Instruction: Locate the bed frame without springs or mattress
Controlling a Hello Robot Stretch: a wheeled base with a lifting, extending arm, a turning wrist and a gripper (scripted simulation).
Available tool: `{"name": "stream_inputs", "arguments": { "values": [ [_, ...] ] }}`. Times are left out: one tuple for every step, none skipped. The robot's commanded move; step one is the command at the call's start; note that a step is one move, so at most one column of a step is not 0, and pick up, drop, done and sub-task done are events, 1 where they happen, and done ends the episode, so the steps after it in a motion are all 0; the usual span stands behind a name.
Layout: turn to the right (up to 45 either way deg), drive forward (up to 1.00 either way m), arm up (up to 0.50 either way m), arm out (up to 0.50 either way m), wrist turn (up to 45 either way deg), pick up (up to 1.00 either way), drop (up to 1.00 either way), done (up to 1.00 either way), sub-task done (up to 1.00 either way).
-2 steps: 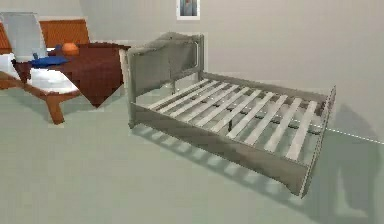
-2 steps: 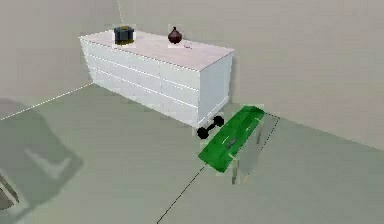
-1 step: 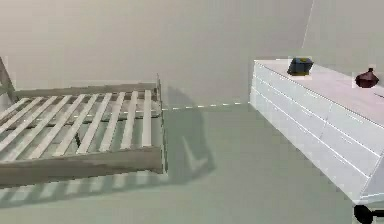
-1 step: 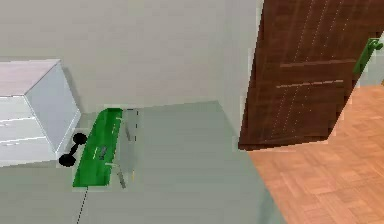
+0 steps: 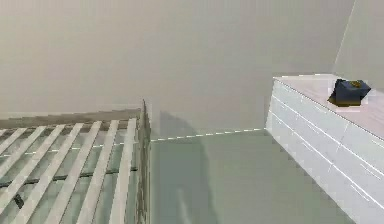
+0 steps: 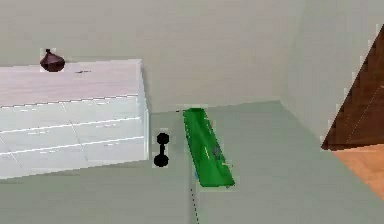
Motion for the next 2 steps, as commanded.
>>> {"name": "stream_inputs", "arguments": {
  "values": [
    [-45.0, 0.00, 0.00, 0.00, 0.0, 0.00, 0.00, 0.00, 0.00],
    [0.0, 0.00, 0.00, 0.00, 0.0, 0.00, 0.00, 1.00, 0.00]
  ]
}}
